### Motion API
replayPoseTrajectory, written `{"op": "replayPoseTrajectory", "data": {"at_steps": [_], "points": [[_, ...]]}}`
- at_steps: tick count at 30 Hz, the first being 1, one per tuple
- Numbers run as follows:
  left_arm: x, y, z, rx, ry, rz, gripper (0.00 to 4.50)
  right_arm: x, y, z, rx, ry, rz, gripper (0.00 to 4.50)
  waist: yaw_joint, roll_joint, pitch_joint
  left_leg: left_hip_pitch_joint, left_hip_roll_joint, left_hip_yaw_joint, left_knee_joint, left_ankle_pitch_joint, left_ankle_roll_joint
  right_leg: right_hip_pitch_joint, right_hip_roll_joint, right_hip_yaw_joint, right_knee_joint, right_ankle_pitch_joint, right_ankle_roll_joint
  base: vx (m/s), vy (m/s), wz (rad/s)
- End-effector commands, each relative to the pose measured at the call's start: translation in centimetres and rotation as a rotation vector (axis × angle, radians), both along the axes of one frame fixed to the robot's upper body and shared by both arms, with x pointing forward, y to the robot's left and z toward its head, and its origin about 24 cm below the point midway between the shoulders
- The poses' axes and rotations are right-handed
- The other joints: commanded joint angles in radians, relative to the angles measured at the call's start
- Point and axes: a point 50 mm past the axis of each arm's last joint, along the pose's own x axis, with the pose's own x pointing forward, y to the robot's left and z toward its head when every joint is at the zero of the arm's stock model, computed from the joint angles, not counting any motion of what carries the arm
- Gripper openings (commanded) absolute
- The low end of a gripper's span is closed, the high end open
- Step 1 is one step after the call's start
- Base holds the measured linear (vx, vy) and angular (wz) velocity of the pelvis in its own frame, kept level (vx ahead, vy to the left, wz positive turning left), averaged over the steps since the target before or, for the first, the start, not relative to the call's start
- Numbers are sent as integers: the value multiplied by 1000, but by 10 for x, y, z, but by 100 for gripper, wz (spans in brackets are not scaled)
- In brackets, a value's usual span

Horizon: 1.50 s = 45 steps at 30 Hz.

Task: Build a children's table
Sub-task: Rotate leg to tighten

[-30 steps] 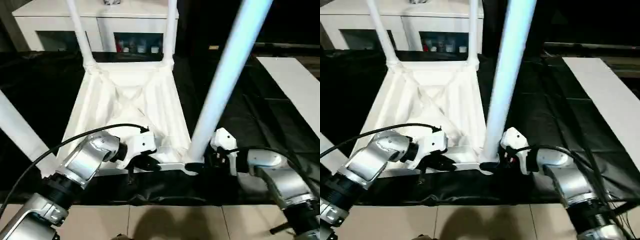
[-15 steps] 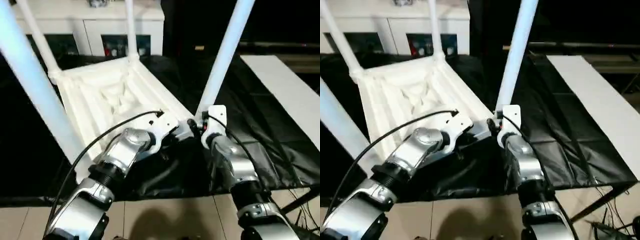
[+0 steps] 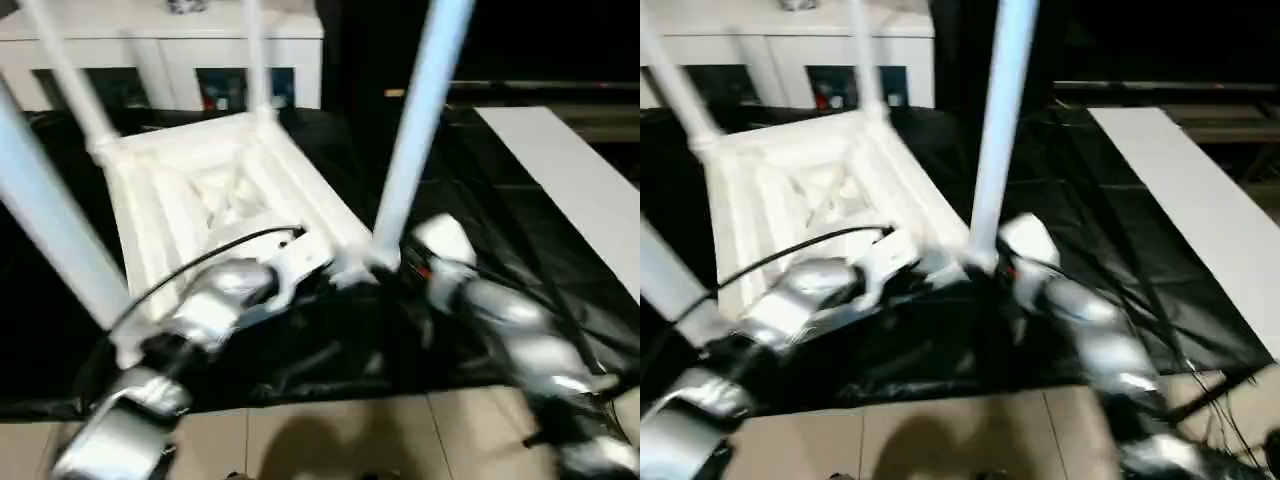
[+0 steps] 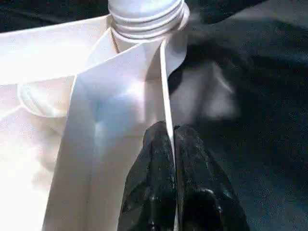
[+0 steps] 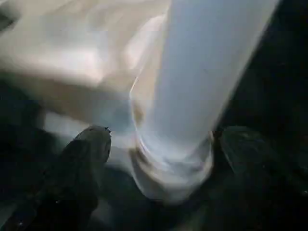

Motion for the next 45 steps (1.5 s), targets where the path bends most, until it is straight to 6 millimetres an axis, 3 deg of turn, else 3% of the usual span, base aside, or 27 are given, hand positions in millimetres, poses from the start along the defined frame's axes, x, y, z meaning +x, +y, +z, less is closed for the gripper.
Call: {"op": "replayPoseTrajectory", "data": {"at_steps": [1, 3, 5, 8, 9, 11, 16, 19, 24, 30, 37, 41, 42, 43, 45], "points": [[-15, -8, -6, -1, 51, -152, 0, -6, 6, 12, 2, -35, 137, 400, 10, -7, -60, 16, 50, -11, -81, -362, 44, 39, -51, 41, -74, -329, -192, 0, 0, 0], [-23, -2, -2, 0, 92, -230, 0, -15, -9, 13, -57, -11, 231, 400, 15, 0, -64, 19, 52, -8, -80, -334, 46, 40, -49, 41, -65, -274, -221, 0, 0, 0], [-26, 0, -1, 4, 107, -252, 0, -18, -11, 13, -55, 5, 255, 400, 26, 1, -66, 22, 53, -5, -76, -298, 57, 40, -49, 44, -60, -236, -236, 0, 0, 0], [-33, 2, 4, 8, 150, -322, 0, -22, -11, 13, -39, 54, 318, 400, 35, 1, -68, 18, 54, -5, -75, -228, 74, 47, -47, 42, -47, -146, -260, 0, 0, 0], [-33, 3, 5, 8, 147, -323, 0, -23, -10, 14, -38, 59, 327, 400, 35, -5, -67, 18, 54, -4, -75, -229, 76, 48, -47, 41, -48, -149, -263, 0, 0, 0], [-32, 3, 6, 8, 138, -316, 0, -23, -9, 12, -55, 63, 335, 400, 40, -2, -64, 19, 53, -3, -76, -250, 67, 46, -49, 41, -52, -199, -256, 0, 0, 0], [-27, 5, 7, 9, 119, -295, 0, -22, -9, 6, -99, 86, 362, 400, 41, -5, -61, 22, 52, -8, -80, -325, 20, 41, -51, 42, -65, -342, -202, 0, 0, 0], [-28, 6, 9, 11, 121, -295, 0, -22, -10, 7, -100, 93, 373, 400, 41, -5, -63, 20, 51, -8, -80, -308, 24, 42, -50, 42, -63, -320, -197, 0, 0, 0], [-27, 7, 10, 12, 118, -290, 0, -22, -12, 6, -94, 109, 372, 373, 42, -6, -65, 17, 50, -6, -76, -265, 42, 46, -49, 42, -57, -255, -217, 0, 0, 0], [-26, 9, 10, 13, 116, -284, 0, -20, -9, 7, -50, 114, 360, 309, 40, -6, -65, 17, 50, -8, -77, -286, 37, 45, -50, 40, -61, -300, -210, 0, 0, 0], [-26, 10, 10, 16, 120, -278, 0, -22, -8, 2, -42, 134, 353, 271, 40, -7, -66, 17, 50, -6, -75, -262, 42, 47, -49, 40, -56, -268, -218, 0, 0, 0], [-19, 3, 9, 1, 80, -203, 0, -5, -6, -10, -86, 114, 124, 263, 35, -5, -63, 17, 47, -6, -76, -277, 27, 40, -47, 39, -59, -299, -216, 0, 0, 0], [-18, 1, 8, -3, 72, -185, 0, -3, -4, -12, -86, 120, 90, 263, 22, -10, -61, 8, 43, -10, -80, -297, 12, 48, -47, 35, -61, -348, -197, 0, 0, 0], [-13, -4, 7, -8, 64, -137, 0, 0, 1, -17, -77, 125, 39, 263, 18, -9, -61, 15, 43, -12, -79, -327, -3, 43, -48, 34, -68, -407, -174, 0, 0, 0], [-1, -18, 4, -20, 36, -3, 0, 9, 18, -27, -33, 143, -120, 262, 9, -8, -58, 20, 41, -13, -78, -361, -15, 36, -48, 33, -76, -456, -162, 0, 0, 0]]}}
